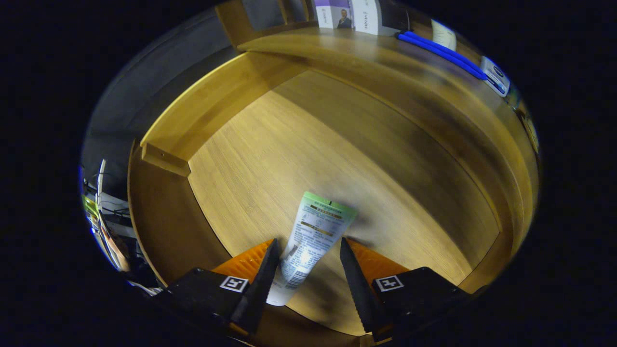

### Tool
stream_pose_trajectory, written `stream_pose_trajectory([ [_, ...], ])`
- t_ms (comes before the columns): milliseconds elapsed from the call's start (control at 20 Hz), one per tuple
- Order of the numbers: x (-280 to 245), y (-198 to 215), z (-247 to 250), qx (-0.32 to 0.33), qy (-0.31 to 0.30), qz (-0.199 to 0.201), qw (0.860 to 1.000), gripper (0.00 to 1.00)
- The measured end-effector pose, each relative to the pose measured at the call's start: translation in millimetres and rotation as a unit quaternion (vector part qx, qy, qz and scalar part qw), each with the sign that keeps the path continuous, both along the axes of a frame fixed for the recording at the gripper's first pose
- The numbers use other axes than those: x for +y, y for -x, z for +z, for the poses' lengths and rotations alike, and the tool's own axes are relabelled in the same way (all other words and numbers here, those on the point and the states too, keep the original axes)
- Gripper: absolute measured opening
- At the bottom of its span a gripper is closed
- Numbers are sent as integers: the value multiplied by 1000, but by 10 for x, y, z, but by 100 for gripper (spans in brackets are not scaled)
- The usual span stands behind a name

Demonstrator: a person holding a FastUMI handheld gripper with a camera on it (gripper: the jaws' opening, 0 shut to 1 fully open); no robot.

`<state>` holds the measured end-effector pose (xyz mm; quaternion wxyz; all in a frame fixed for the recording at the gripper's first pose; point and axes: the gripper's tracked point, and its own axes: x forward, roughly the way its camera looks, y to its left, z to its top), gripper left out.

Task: Pull open the drawer, take out the items inside it, and place them on the countertop above the cabinet.

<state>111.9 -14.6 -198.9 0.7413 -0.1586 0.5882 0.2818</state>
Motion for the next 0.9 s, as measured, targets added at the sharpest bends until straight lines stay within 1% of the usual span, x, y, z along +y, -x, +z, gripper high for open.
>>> stream_pose_trajectory([
  [150, 5, 16, 35, 2, 7, 13, 1000, 82],
  [250, 25, 28, -30, -4, 11, 22, 1000, 54],
  [300, 13, 22, -14, -8, 13, 28, 999, 43],
  [350, 46, -18, -16, -20, 9, 25, 999, 37],
  [400, -4, -66, 64, -35, 17, 30, 999, 32],
  [450, 2, -128, 68, -54, 17, 25, 998, 31],
  [500, -33, -141, 53, -67, 26, 27, 997, 18],
  [650, -31, -207, 146, -92, 23, 21, 995, 19],
  [800, 46, -255, 432, -126, -18, 6, 992, 18],
  [900, 83, -268, 599, -145, -38, 4, 989, 18],
])
